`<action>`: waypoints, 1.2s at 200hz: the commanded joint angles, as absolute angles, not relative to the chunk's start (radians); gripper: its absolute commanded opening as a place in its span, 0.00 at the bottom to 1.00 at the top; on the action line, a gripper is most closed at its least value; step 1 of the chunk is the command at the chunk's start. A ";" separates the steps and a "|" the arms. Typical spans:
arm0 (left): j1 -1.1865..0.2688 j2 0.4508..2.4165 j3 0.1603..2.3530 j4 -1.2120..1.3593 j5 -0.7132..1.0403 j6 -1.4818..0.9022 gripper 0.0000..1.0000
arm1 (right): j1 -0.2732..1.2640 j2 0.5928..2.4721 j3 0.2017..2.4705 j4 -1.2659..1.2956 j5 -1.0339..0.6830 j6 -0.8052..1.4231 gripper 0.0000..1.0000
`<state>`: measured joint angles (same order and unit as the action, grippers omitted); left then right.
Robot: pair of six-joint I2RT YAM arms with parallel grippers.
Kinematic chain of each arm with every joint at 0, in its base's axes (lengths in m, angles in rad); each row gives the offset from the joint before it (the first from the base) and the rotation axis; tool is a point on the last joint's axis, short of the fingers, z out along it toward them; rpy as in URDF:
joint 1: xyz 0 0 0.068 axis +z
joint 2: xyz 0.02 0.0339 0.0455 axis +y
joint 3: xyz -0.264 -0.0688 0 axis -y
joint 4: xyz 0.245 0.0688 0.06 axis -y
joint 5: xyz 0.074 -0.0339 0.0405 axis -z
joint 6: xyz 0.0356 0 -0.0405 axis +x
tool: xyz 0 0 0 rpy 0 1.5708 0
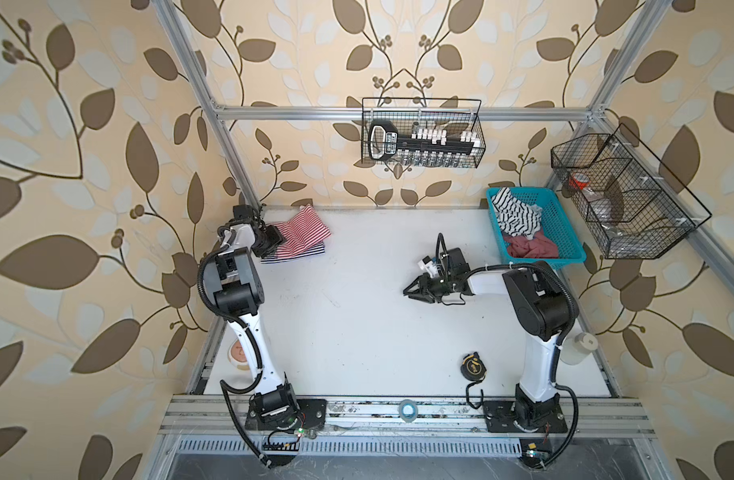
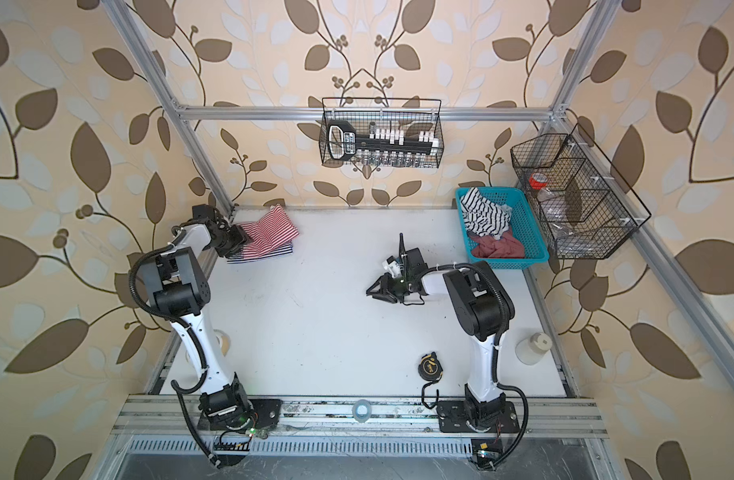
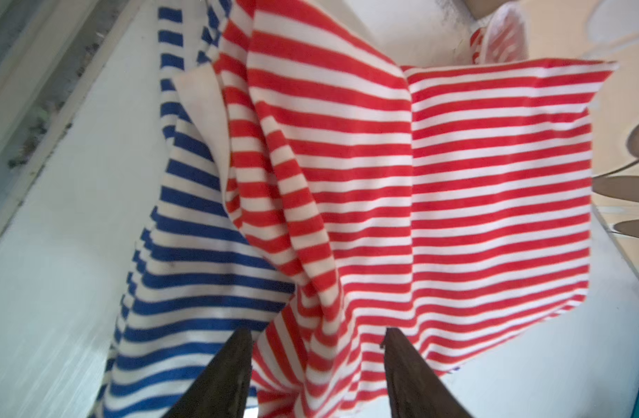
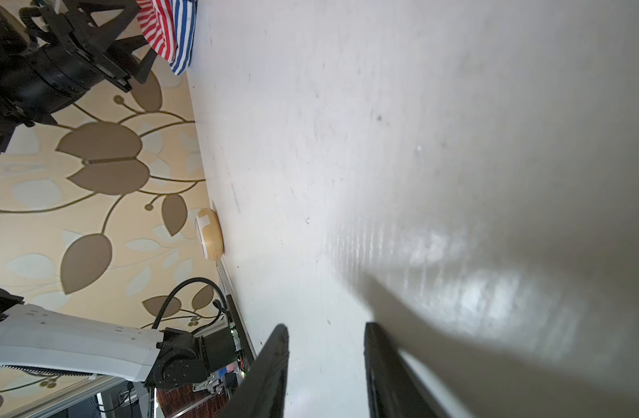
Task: Fold and stack the tank tops
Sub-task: 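Lower the red-striped tank top with the left gripper onto the blue-striped stack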
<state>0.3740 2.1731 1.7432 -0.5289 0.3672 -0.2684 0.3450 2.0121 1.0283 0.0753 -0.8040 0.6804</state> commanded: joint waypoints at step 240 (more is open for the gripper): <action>0.362 2.032 1.779 -0.577 0.345 -0.214 0.00 | 0.345 2.062 0.934 0.008 -0.725 0.676 0.37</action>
